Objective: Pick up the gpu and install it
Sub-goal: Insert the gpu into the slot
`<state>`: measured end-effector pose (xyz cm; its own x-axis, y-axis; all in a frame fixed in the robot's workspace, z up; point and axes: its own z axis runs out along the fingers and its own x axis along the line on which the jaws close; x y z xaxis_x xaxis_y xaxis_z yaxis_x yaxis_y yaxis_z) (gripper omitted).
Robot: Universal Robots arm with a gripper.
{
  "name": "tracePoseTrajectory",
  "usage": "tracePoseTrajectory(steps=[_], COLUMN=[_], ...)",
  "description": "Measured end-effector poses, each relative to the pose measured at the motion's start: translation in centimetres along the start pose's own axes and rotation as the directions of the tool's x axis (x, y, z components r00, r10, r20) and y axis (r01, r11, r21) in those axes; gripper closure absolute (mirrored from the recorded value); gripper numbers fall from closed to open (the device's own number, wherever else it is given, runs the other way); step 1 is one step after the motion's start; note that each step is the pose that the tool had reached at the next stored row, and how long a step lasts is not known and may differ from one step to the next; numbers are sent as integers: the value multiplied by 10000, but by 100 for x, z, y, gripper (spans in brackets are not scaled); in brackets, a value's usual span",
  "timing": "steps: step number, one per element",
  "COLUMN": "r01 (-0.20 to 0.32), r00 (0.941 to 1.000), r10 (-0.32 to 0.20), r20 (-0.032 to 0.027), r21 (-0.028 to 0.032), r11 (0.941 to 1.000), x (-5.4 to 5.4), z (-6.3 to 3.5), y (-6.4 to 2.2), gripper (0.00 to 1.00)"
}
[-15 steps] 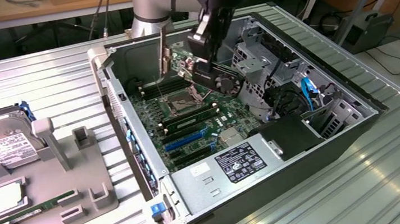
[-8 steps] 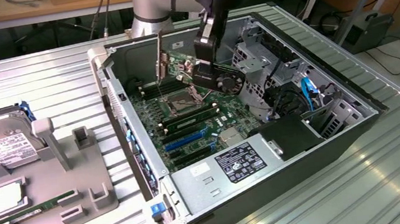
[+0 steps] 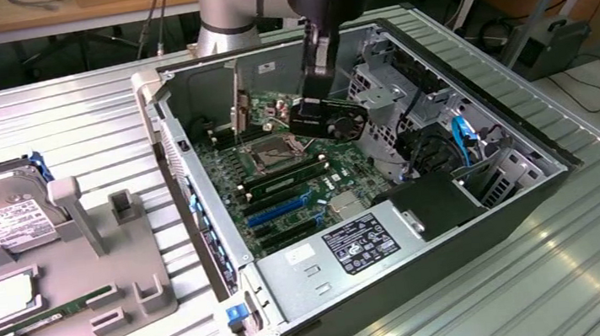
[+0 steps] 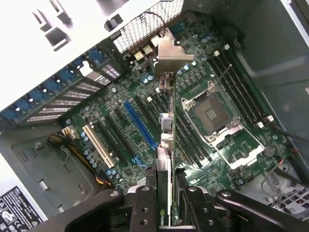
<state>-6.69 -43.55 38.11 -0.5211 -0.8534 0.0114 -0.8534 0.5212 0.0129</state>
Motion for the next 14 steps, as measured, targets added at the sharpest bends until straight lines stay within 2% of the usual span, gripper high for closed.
tracePoseTrajectory(steps=[3, 6, 9, 11, 13, 14], r01=[784, 1885, 2455, 3026, 3376, 3627], r00=[9969, 9821, 9694, 9531, 9413, 9319], r10=[-784, -1885, -2455, -3026, -3376, -3627], r20=[-13, -29, -39, -48, -54, -59], r21=[9, 21, 26, 30, 32, 34], r11=[9969, 9821, 9694, 9531, 9413, 9319], x=[0, -1, -2, -2, -2, -2], z=[45, 109, 144, 178, 196, 208], y=[-1, -1, -2, -2, -3, -3], gripper=[74, 74, 74, 74, 74, 74])
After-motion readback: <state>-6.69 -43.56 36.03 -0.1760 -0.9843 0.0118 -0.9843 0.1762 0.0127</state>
